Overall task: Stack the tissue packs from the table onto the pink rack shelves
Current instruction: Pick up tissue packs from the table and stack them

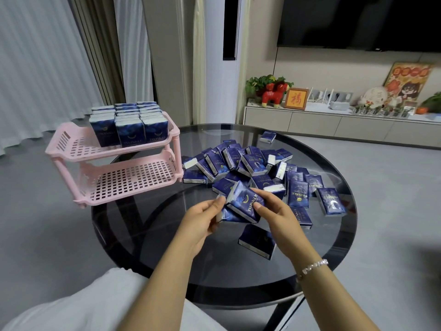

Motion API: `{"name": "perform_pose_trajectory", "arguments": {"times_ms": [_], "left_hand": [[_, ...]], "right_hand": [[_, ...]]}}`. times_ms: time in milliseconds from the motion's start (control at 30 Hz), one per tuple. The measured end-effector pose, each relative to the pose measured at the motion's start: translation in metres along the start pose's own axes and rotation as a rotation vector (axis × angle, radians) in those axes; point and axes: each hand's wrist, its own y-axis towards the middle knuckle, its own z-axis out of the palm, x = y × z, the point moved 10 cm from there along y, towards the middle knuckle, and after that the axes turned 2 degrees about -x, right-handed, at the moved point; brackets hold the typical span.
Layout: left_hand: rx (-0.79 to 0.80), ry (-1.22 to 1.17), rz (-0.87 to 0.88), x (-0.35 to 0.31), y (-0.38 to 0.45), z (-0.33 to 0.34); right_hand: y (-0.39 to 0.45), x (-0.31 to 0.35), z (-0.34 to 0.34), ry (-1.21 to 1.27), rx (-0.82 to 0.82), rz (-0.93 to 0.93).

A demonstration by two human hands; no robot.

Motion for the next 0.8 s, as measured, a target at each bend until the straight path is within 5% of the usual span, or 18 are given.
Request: {"name": "perform_pose_trajectory", "arguments": {"times_ms": [200, 367, 633, 800], "left_hand": [[0.017, -0.076, -0.072, 0.005, -0.005, 0.006], [0.095, -0.186, 0.03, -0.007, -0.012, 0.021], [-0.011, -0.016, 0.118, -0.003, -0.007, 0.016], [-0.085, 0.111, 0.122, 0.001, -0.004, 0.01]], "right_hand": [[-0.004, -0.009, 0.006, -0.018, 0.0, 0.042], [-0.007, -0.014, 0.003, 0.032, -0.099, 0.031], [-0.014, -0.015, 0.005, -0.068, -0.237, 0.017], [-0.013, -0.011, 0.008, -0.241, -0.168, -0.007]]}}
